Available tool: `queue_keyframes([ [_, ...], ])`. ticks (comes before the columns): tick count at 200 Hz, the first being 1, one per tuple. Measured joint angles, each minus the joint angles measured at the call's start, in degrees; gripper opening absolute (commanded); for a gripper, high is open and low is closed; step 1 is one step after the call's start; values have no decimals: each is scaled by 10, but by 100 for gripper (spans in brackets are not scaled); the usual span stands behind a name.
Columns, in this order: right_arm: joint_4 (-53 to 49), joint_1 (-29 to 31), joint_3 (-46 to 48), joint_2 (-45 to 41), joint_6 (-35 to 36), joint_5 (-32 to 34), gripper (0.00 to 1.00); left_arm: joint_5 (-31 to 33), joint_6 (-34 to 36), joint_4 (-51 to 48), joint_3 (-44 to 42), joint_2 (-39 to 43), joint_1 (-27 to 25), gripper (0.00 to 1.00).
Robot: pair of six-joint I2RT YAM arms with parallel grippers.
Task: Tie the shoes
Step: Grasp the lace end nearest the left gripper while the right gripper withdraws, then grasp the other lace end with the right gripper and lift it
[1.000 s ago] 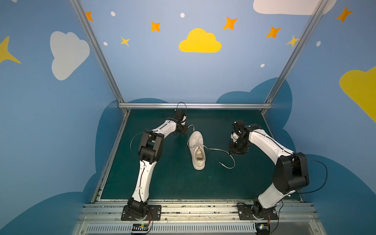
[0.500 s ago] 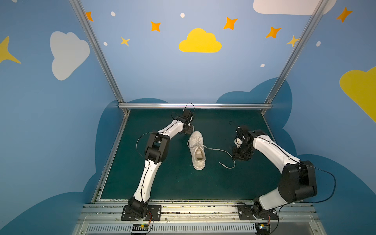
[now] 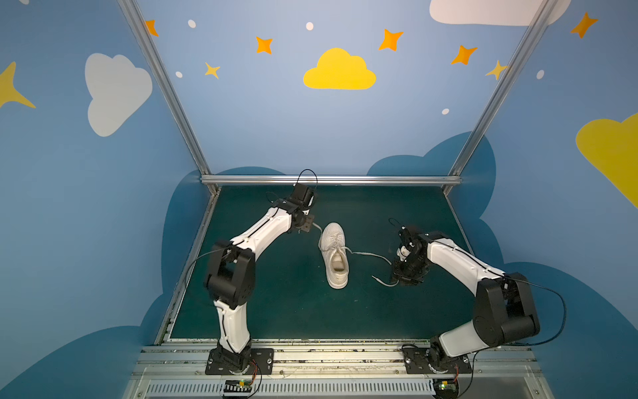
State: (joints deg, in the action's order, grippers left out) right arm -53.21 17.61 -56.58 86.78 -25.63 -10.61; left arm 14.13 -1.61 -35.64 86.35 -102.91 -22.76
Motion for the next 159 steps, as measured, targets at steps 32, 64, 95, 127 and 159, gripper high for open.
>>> queue_keyframes([
  [32, 12, 2, 2, 0, -13, -2, 46, 9, -21, -32, -111, 129, 37, 4],
  [64, 17, 3, 5, -2, -18, -2, 44, 16, -53, -59, -211, 230, 87, 6],
  [95, 23, 9, 7, -2, -18, -4, 42, -1, -87, -61, -288, 294, 142, 6],
  [127, 24, 49, 2, 19, -9, 5, 43, -45, -122, -61, -326, 293, 179, 7],
  [159, 24, 88, -21, 65, 7, 24, 45, -87, -147, -56, -349, 273, 202, 19],
])
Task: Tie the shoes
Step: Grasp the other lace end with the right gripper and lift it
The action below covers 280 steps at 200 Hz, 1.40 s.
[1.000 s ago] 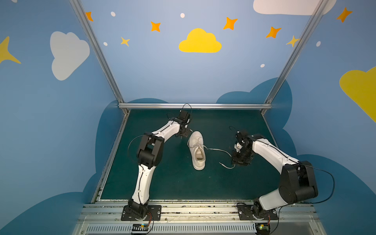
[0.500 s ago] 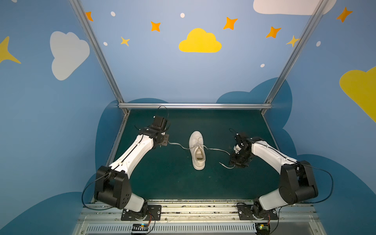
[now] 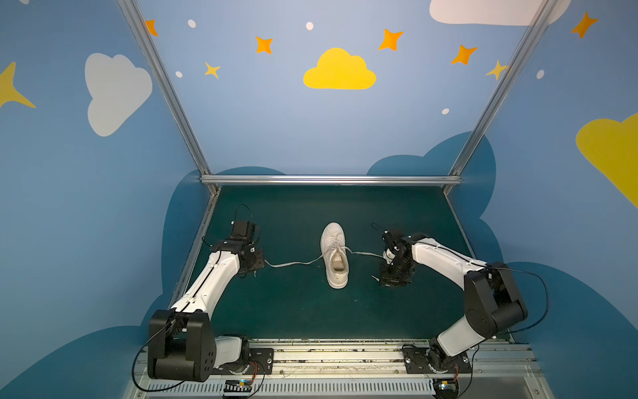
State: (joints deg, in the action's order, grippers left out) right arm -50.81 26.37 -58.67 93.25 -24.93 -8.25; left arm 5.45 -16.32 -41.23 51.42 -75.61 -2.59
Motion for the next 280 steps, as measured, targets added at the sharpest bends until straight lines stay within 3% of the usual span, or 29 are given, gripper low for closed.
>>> queue_keyframes([
  [22, 0, 5, -18, 24, 12, 16, 45, -17, -12, 2, -5, -15, 3, 38],
  [68, 0, 9, -43, 51, 43, 39, 40, -32, -18, 4, -5, -16, 5, 52],
  [154, 1, 11, -80, 120, 74, 41, 26, -82, -19, 6, 11, -16, 6, 57],
  [201, 2, 11, -80, 123, 71, 31, 0, -98, -19, 6, 12, -17, 6, 57],
  [246, -18, 11, -90, 102, 69, 26, 0, -104, -19, 8, 25, -24, 6, 57],
  [280, -59, 11, -177, 60, 69, 26, 0, -111, -19, 8, 31, -28, 6, 57],
])
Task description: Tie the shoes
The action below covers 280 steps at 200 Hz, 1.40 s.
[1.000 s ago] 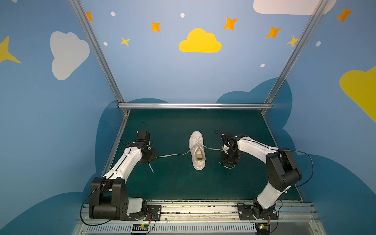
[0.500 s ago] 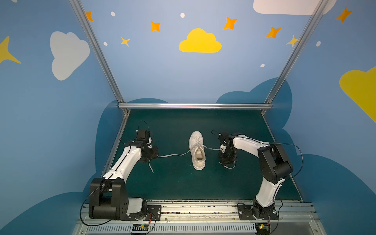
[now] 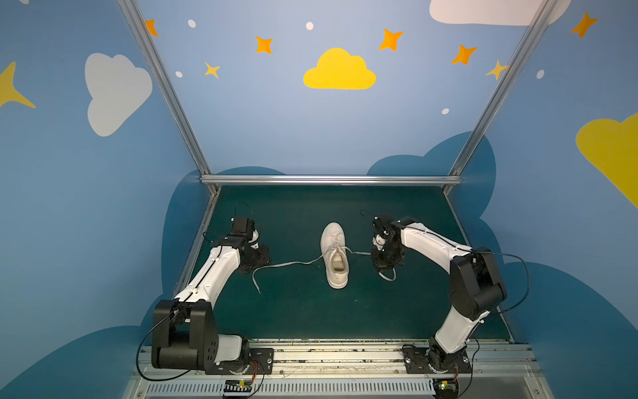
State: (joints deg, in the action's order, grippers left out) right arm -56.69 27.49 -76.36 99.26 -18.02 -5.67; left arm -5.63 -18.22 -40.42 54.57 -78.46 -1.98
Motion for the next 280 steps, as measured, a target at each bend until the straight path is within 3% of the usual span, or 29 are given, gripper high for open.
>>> queue_keyframes([
  [74, 3, 34, -219, -35, -6, -57, 0, -11, 5, -1, 9, -3, 0, 57],
  [115, 131, 100, -266, -18, -1, -77, 0, -23, 4, 2, 5, 3, 0, 57],
  [198, 243, 145, -457, 214, -32, -124, 0, -32, 3, 0, -29, 46, 0, 58],
  [248, 271, 191, -563, 310, -56, -146, 0, -51, -7, 4, -55, 52, 0, 59],
  [280, 321, 204, -580, 354, -90, -161, 0, -60, -18, 6, -75, 64, 0, 59],
])
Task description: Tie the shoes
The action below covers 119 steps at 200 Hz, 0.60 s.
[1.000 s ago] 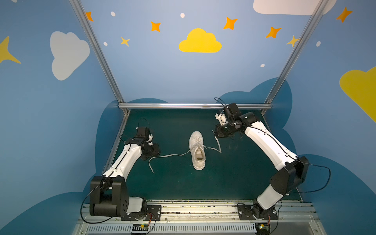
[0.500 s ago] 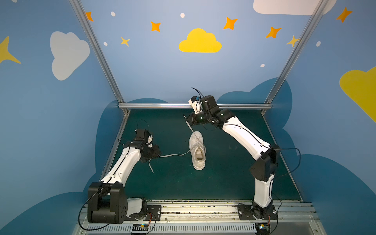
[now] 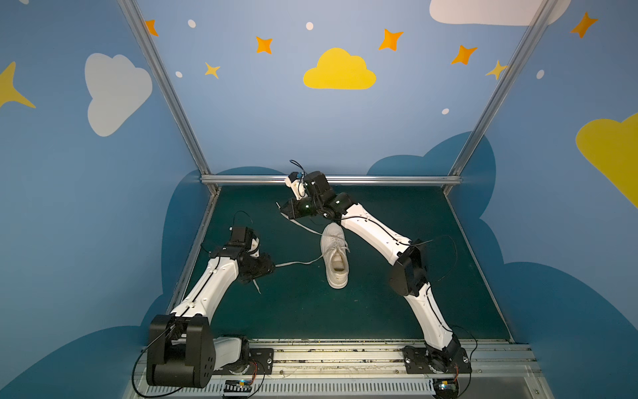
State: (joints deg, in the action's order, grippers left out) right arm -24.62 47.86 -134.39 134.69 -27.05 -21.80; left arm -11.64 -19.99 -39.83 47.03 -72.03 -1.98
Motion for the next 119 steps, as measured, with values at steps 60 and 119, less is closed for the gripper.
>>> queue_keyframes([
  [60, 97, 9, 0, 80, -50, -18, 0, -13, -22, 5, -28, 26, 0, 59],
  [119, 189, 38, -41, 147, -92, -26, 0, -25, -45, 9, -38, 51, 0, 59],
])
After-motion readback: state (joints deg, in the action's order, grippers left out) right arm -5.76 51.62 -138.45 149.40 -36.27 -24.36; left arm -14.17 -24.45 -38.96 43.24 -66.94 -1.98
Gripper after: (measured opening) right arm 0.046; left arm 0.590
